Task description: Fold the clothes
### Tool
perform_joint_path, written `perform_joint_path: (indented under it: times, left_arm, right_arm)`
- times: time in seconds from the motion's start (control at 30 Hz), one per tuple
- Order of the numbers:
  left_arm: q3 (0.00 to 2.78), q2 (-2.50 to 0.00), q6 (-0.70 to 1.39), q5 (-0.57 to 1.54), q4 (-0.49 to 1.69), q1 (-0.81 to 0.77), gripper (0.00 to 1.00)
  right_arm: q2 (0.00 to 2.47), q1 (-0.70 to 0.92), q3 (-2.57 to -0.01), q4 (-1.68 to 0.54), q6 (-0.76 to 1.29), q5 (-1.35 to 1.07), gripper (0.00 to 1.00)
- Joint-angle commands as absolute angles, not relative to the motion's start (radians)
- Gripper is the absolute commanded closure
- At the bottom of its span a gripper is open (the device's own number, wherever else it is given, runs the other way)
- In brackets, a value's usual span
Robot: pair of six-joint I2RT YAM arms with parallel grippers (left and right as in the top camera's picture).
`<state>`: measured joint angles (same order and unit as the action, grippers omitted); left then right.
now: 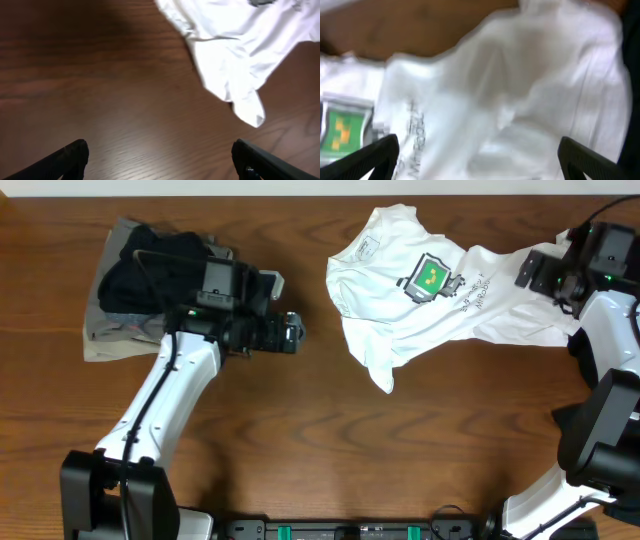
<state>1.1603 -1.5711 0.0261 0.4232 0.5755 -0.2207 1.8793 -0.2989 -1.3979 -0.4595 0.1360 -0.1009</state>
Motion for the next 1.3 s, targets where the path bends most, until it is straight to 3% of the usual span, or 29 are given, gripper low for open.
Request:
perform_joint_path:
  times: [0.0,0.17,0.37,0.63,0.87,1.03,1.27]
  left_arm:
    - [1.179,-1.590,0.040,0.434,0.529,-0.293,0.07]
    - [1.179,-1.671,0.186,0.434,0.376,-0.406,0.16]
    - [1.179,-1.854,0.430,0.439,0.152,-0.495,0.17]
    - [1.179,-1.999,0.496,0.384,-0.045,-0.509,0.20]
    - [1.179,-2.032,0.480,0.293,-0.069,-0.509,0.37]
    - [1.179,-2.033,0.443,0.278,-0.016,-0.509,0.64]
    - [1.195,-2.020,0.413,0.324,0.059,-0.512,0.66]
  right_arm:
    - [1.887,-0.306,-1.402,-0.540,0.153,-0.200,0.05]
    - [1.887,-0.284,-1.402,-0.663,0.152,-0.365,0.15]
    - [1.887,-0.238,-1.398,-0.728,0.152,-0.374,0.16]
    - [1.887,-0.201,-1.398,-0.737,0.153,-0.372,0.16]
    - [1.887,-0.168,-1.398,-0.734,0.152,-0.369,0.16]
    - [1.887,-0.161,-1.398,-0.734,0.152,-0.367,0.16]
    - [1.887,-0.149,-1.397,-0.745,0.152,-0.367,0.20]
